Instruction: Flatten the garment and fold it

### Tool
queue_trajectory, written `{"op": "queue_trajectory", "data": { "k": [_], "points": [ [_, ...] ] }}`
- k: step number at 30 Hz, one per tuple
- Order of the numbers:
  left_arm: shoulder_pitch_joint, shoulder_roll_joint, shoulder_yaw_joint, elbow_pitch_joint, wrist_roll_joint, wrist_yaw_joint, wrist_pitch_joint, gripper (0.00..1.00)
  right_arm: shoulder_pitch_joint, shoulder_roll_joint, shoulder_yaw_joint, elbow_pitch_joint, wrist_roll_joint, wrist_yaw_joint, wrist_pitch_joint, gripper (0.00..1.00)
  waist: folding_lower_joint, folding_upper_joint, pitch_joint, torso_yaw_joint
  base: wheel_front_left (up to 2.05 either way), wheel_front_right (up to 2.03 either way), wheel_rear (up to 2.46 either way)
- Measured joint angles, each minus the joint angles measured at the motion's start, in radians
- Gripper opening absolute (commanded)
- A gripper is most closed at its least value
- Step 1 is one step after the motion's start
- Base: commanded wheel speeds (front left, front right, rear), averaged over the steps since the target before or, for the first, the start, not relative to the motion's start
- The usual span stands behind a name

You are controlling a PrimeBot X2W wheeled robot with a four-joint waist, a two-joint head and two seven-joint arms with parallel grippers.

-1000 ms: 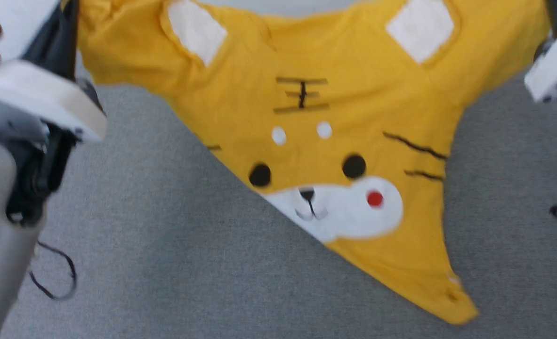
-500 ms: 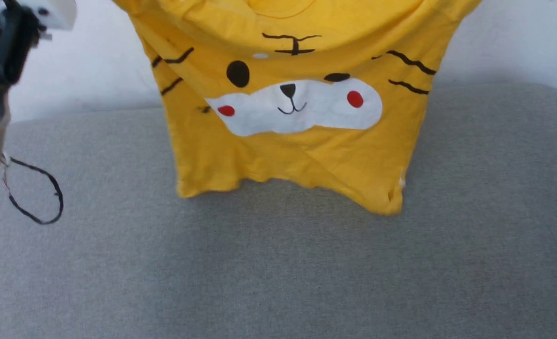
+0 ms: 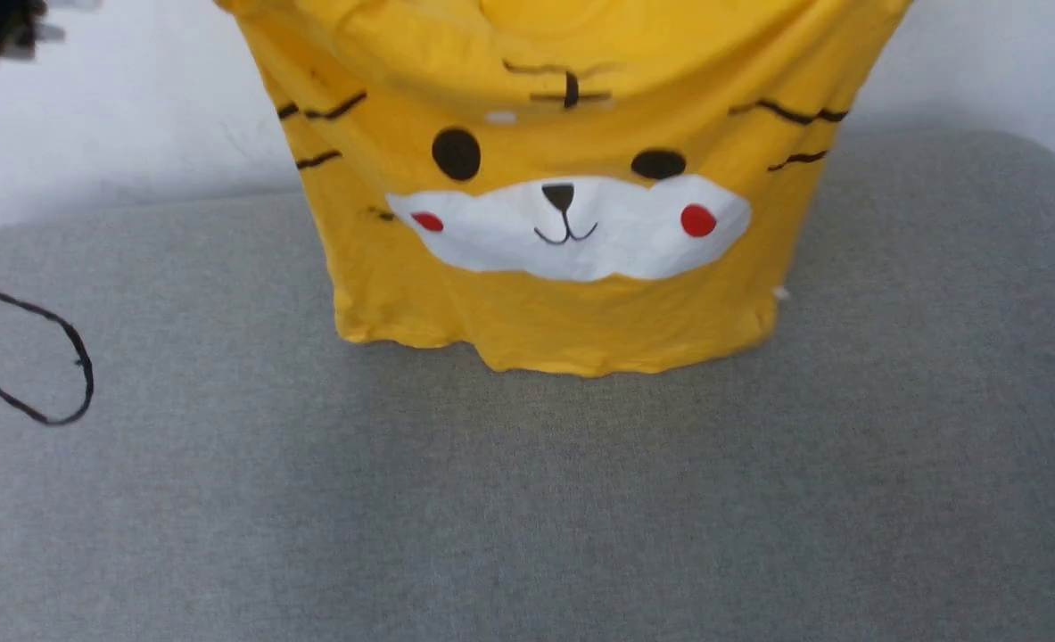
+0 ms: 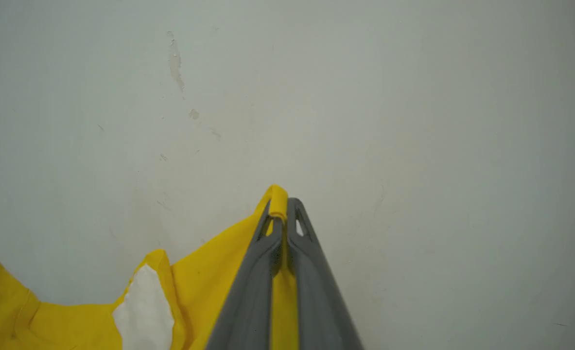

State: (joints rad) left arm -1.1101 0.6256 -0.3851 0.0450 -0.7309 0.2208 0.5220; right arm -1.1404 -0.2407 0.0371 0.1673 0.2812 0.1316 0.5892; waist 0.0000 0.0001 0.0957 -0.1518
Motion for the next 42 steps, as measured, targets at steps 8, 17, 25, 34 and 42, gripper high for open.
{"op": "queue_trajectory", "data": {
  "k": [8, 17, 25, 34, 42],
  "points": [
    [-0.232, -0.045, -0.013, 0.073, 0.109, 0.023, -0.082, 0.00, -0.159, -0.001, -0.048, 0.091, -0.081, 0.000, -0.034, 0.00, 0.0002, -0.0001, 0.137, -0.005, 0.00, 0.00, 0.00],
    [-0.574, -0.163, -0.008, 0.254, 0.199, 0.017, -0.293, 0.00, -0.439, 0.024, -0.094, 0.213, -0.189, 0.000, -0.213, 0.00, 0.0005, -0.0001, 0.344, -0.013, 0.00, 0.00, 0.00],
    [-0.731, -0.191, 0.036, 0.374, 0.188, -0.043, -0.438, 0.00, -0.573, 0.004, -0.091, 0.316, -0.220, 0.000, -0.310, 0.00, 0.0003, 0.0000, 0.500, -0.026, 0.00, 0.00, 0.00],
    [-0.612, -0.151, 0.049, 0.426, 0.124, -0.159, -0.515, 0.00, -0.506, -0.076, 0.007, 0.338, -0.140, 0.000, -0.389, 0.00, 0.0004, -0.0001, 0.595, -0.012, 0.00, 0.00, 0.00],
    [-0.351, -0.098, 0.058, 0.269, 0.028, -0.228, -0.499, 0.00, -0.293, -0.149, 0.084, 0.160, 0.039, 0.000, -0.384, 0.00, -0.0001, -0.0001, 0.557, 0.027, 0.00, 0.00, 0.00]
  ]
}}
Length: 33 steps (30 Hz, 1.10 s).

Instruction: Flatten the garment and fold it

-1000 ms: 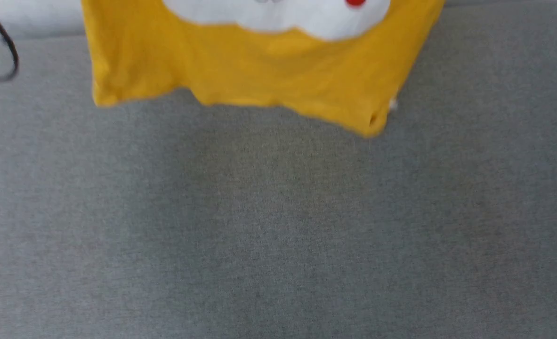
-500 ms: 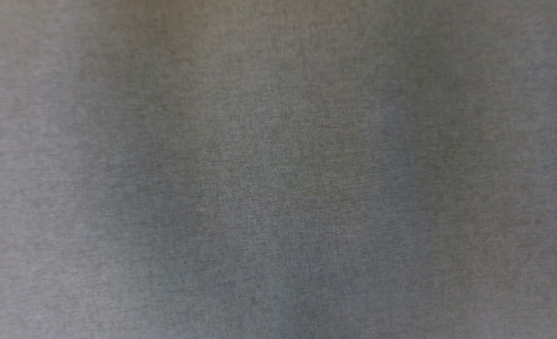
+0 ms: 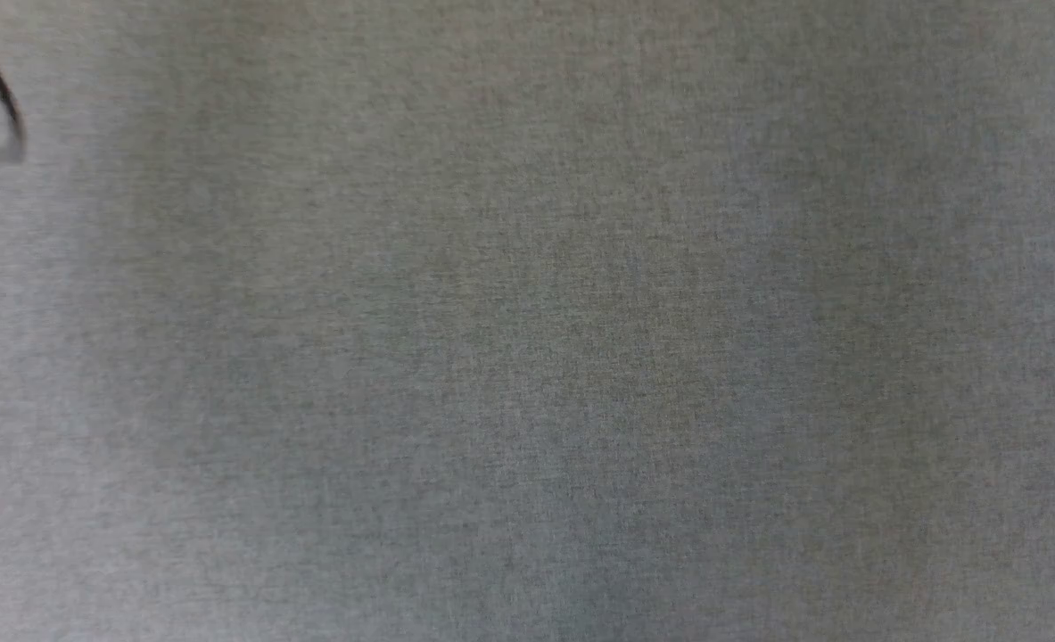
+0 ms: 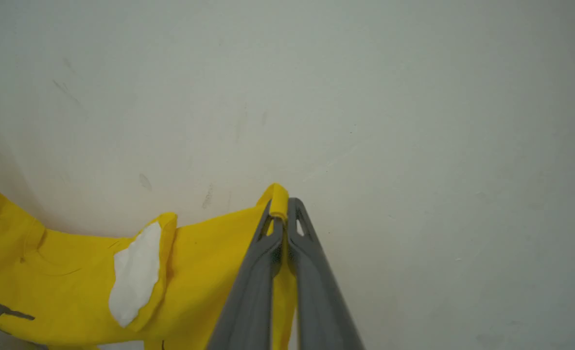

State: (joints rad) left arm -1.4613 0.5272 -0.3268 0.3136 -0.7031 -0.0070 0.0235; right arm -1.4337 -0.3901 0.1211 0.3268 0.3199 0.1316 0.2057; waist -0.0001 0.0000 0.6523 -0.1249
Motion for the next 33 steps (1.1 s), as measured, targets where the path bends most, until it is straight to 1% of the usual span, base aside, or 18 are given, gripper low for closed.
{"op": "queue_trajectory", "data": {
  "k": [3, 8, 10, 12, 16, 20, 25, 31, 33],
  "points": [
    [0.141, 0.021, 0.014, -0.106, -0.045, 0.003, 0.016, 0.00, 0.126, -0.028, 0.003, -0.113, 0.065, 0.000, 0.035, 0.00, 0.0000, 0.0000, -0.033, 0.011, 0.00, 0.00, 0.00],
    [0.414, 0.067, 0.051, -0.302, -0.109, 0.051, 0.027, 0.00, 0.380, -0.033, -0.034, -0.306, 0.129, 0.000, 0.101, 0.00, -0.0001, 0.0000, -0.095, 0.024, 0.00, 0.00, 0.00],
    [0.532, 0.094, 0.058, -0.380, -0.114, 0.070, 0.028, 0.00, 0.491, -0.021, -0.056, -0.382, 0.142, 0.000, 0.128, 0.00, -0.0001, 0.0000, -0.120, 0.027, 0.00, 0.00, 0.00],
    [0.650, 0.106, 0.065, -0.453, -0.122, 0.096, 0.023, 0.00, 0.604, -0.004, -0.079, -0.446, 0.148, 0.000, 0.150, 0.00, -0.0002, 0.0000, -0.145, 0.029, 0.00, 0.00, 0.00],
    [0.891, 0.130, 0.067, -0.562, -0.127, 0.140, 0.000, 0.00, 0.826, 0.050, -0.129, -0.553, 0.154, 0.000, 0.174, 0.00, -0.0002, 0.0000, -0.198, 0.032, 0.00, 0.00, 0.00],
    [1.119, 0.140, 0.055, -0.625, -0.135, 0.167, -0.025, 0.00, 1.026, 0.116, -0.175, -0.610, 0.154, 0.000, 0.190, 0.00, -0.0002, 0.0000, -0.254, 0.034, 0.00, 0.00, 0.00],
    [1.362, 0.147, 0.012, -0.658, -0.159, 0.178, -0.035, 0.00, 1.231, 0.193, -0.244, -0.638, 0.163, 0.000, 0.199, 0.00, -0.0002, 0.0000, -0.327, 0.035, 0.00, 0.00, 0.00],
    [1.539, 0.145, -0.026, -0.671, -0.179, 0.211, -0.040, 0.00, 1.423, 0.247, -0.303, -0.650, 0.171, 0.000, 0.207, 0.00, -0.0001, 0.0000, -0.402, 0.038, 0.00, 0.00, 0.00],
    [1.580, 0.154, -0.040, -0.667, -0.186, 0.217, -0.020, 0.00, 1.483, 0.254, -0.309, -0.650, 0.177, 0.000, 0.209, 0.00, -0.0002, 0.0000, -0.423, 0.041, 0.00, 0.00, 0.00]
  ]
}}
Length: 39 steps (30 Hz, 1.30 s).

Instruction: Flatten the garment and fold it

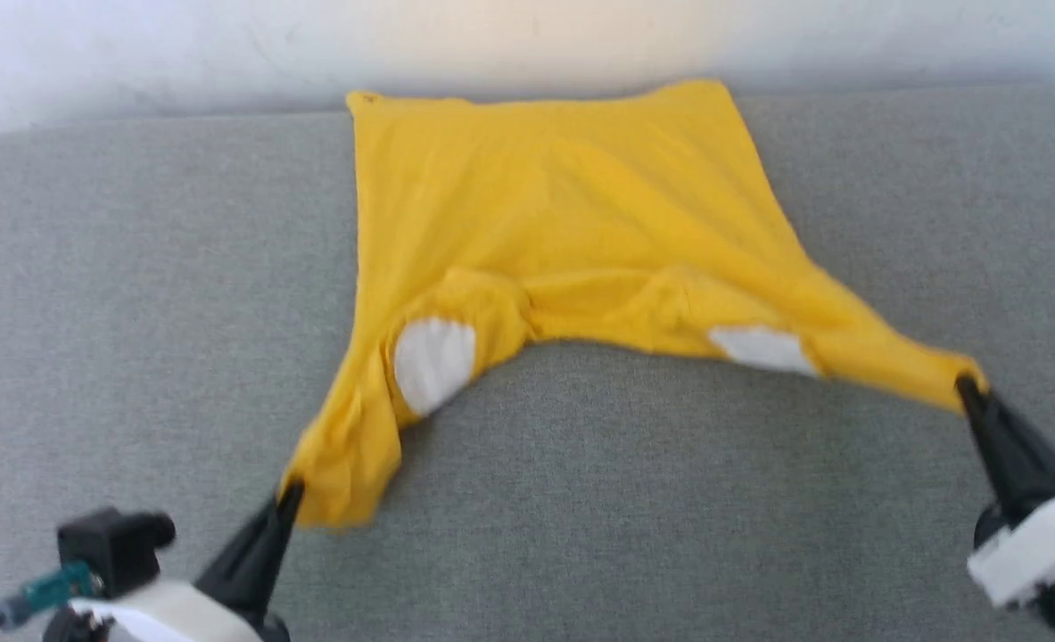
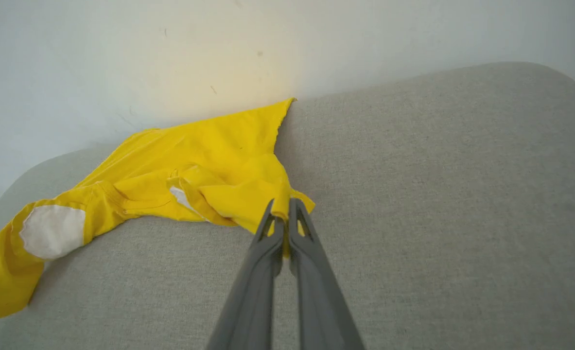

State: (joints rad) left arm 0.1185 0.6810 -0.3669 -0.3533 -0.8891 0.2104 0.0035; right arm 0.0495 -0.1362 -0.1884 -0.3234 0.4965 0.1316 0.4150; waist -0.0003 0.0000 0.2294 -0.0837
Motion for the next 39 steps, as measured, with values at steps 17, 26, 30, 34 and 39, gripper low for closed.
{"op": "queue_trajectory", "data": {
  "k": [17, 26, 30, 34, 39],
  "points": [
    [0.179, 0.072, -0.134, 0.080, -0.078, 0.039, 0.221, 0.00, 0.328, -0.021, -0.019, 0.073, 0.078, 0.000, 0.149, 0.00, 0.0002, 0.0000, -0.110, 0.002, 0.00, 0.00, 0.00],
    [0.191, 0.107, -0.147, 0.100, -0.024, 0.082, 0.223, 0.00, 0.425, -0.041, -0.045, 0.098, 0.076, 0.000, 0.211, 0.00, 0.0003, 0.0000, -0.110, 0.014, 0.00, 0.00, 0.00],
    [0.193, 0.100, -0.142, 0.093, -0.024, 0.091, 0.205, 0.00, 0.424, -0.037, -0.038, 0.110, 0.077, 0.000, 0.208, 0.00, 0.0003, 0.0000, -0.115, 0.016, 0.00, 0.00, 0.00],
    [0.203, 0.100, -0.124, 0.072, -0.017, 0.110, 0.181, 0.00, 0.414, -0.033, -0.034, 0.116, 0.076, 0.000, 0.192, 1.00, 0.0003, 0.0000, -0.119, 0.020, 0.00, 0.00, 0.00],
    [0.212, 0.100, -0.100, 0.025, -0.005, 0.136, 0.151, 0.00, 0.337, -0.026, -0.044, 0.057, 0.104, 0.000, 0.174, 1.00, 0.0003, 0.0000, -0.108, 0.024, 0.00, 0.00, 0.00]
  ]
}}
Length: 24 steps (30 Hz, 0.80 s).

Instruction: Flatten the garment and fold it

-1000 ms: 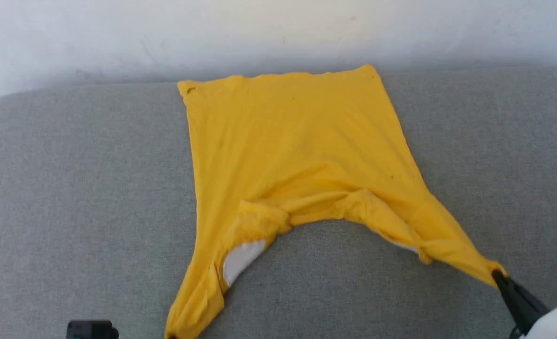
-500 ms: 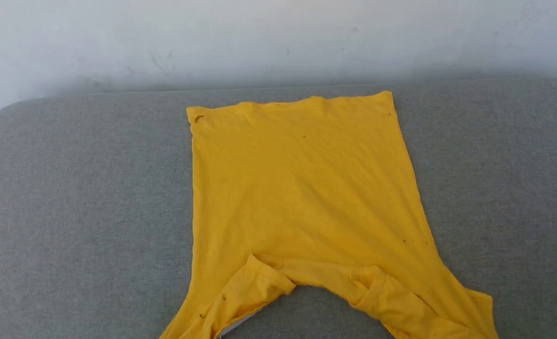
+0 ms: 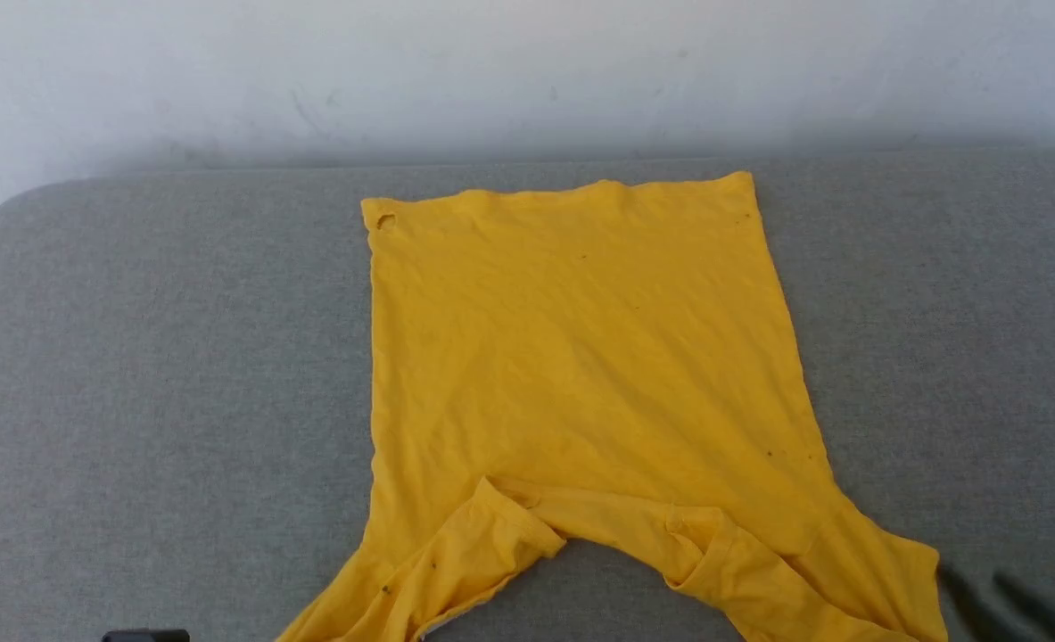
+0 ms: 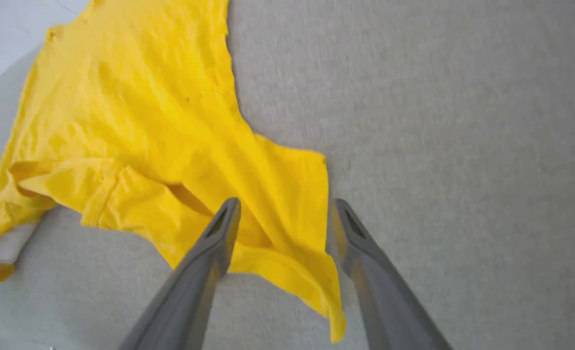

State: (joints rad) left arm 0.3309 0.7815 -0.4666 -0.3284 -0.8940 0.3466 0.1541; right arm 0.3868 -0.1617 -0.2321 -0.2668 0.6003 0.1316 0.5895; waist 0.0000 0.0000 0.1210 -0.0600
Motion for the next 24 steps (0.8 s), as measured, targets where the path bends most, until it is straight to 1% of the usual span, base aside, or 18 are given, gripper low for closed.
{"op": "queue_trajectory", "data": {
  "k": [3, 6, 8, 11, 13, 14, 18, 21, 24],
  "points": [
    [0.000, 0.002, 0.013, -0.040, 0.019, 0.017, -0.016, 0.00, -0.101, -0.019, -0.030, -0.077, -0.001, 0.000, -0.025, 1.00, 0.0000, 0.0000, 0.019, 0.004, 0.00, 0.00, 0.00],
    [-0.005, 0.004, 0.019, -0.078, 0.036, 0.026, -0.024, 0.00, -0.257, -0.044, -0.081, -0.141, -0.019, 0.000, -0.054, 1.00, 0.0001, 0.0000, 0.050, 0.009, 0.00, 0.00, 0.00],
    [-0.013, 0.004, 0.021, -0.100, 0.047, 0.027, -0.027, 0.00, -0.383, -0.064, -0.110, -0.160, -0.044, 0.000, -0.065, 1.00, 0.0001, 0.0000, 0.074, 0.014, 0.00, 0.00, 0.00],
    [-0.039, 0.004, 0.022, -0.132, 0.060, 0.029, -0.028, 0.00, -0.587, -0.105, -0.106, -0.160, -0.100, 0.000, -0.054, 1.00, 0.0001, 0.0000, 0.114, 0.022, 0.00, 0.00, 0.00],
    [-0.061, 0.004, 0.023, -0.149, 0.072, 0.029, -0.028, 0.00, -0.729, -0.111, -0.085, -0.128, -0.132, 0.000, -0.032, 1.00, 0.0002, 0.0000, 0.142, 0.028, 0.00, 0.00, 0.00],
    [-0.072, 0.005, 0.024, -0.155, 0.079, 0.029, -0.028, 0.00, -0.793, -0.125, -0.060, -0.104, -0.153, 0.000, -0.024, 1.00, 0.0003, 0.0000, 0.157, 0.031, 0.00, 0.00, 0.00],
    [-0.117, -0.001, 0.024, -0.179, 0.092, 0.023, -0.037, 0.00, -1.024, -0.156, 0.030, 0.047, -0.228, 0.000, 0.016, 1.00, 0.0003, 0.0000, 0.217, 0.045, 0.00, 0.00, 0.00],
    [-0.159, -0.013, 0.015, -0.185, 0.103, 0.006, -0.042, 0.00, -1.169, -0.129, 0.035, 0.176, -0.276, 0.000, 0.035, 1.00, 0.0004, 0.0000, 0.264, 0.060, 0.00, 0.00, 0.00],
    [-0.197, -0.031, 0.002, -0.186, 0.115, -0.014, -0.050, 0.00, -1.278, -0.108, 0.016, 0.296, -0.358, 0.000, 0.063, 1.00, 0.0004, 0.0000, 0.312, 0.079, 0.00, 0.00, 0.00]
  ]
}}
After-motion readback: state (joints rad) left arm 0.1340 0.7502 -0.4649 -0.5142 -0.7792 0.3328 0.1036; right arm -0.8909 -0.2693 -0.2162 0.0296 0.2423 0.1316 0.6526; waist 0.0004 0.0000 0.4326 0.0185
